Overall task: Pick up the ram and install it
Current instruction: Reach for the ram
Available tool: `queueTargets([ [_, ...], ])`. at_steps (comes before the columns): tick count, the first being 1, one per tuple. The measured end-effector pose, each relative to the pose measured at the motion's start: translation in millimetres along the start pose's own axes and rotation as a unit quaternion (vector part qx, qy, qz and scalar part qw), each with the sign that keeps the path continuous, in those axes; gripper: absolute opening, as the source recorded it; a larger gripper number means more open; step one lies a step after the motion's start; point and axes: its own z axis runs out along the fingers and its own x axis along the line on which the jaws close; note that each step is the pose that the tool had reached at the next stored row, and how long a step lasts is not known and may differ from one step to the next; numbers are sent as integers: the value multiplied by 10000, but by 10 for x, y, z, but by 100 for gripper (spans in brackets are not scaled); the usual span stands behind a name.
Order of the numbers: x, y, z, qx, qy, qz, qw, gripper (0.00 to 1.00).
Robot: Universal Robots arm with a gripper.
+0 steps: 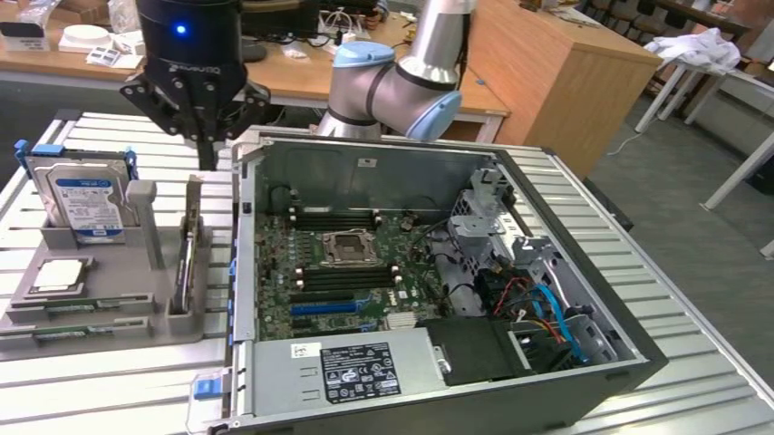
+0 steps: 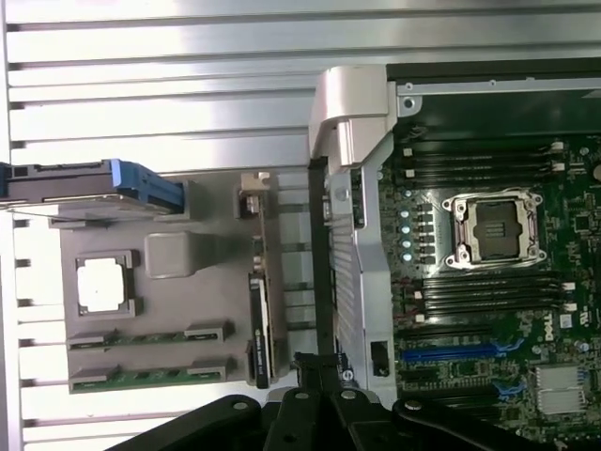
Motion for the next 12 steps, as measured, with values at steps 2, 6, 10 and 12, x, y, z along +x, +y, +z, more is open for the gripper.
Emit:
queueTargets([
  [2, 46, -3, 1, 0, 0, 0, 10000, 11],
  [6, 127, -10, 2, 0, 0, 0, 10000, 11],
  [10, 202, -15, 5, 0, 0, 0, 10000, 11],
  [12, 240, -18, 6, 0, 1, 0, 10000, 11],
])
